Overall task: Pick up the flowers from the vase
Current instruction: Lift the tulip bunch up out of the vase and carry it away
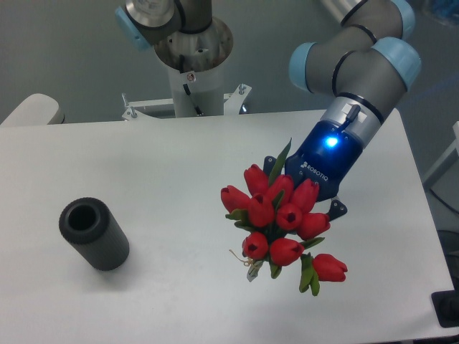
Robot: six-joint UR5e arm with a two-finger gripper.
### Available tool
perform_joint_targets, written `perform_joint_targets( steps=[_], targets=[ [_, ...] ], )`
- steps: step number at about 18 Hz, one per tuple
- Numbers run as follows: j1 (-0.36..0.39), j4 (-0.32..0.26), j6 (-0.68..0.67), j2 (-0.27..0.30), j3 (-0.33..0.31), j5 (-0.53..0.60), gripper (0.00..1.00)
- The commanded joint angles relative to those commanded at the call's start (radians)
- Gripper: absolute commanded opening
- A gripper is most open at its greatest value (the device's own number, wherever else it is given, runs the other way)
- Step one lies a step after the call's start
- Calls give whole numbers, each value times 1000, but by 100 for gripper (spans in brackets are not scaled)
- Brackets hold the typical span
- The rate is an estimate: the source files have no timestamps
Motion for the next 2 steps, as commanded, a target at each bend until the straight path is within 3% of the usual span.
perform_joint_targets(
  steps=[2],
  targets=[
    [0,0,0,0,2,-2,34]
  ],
)
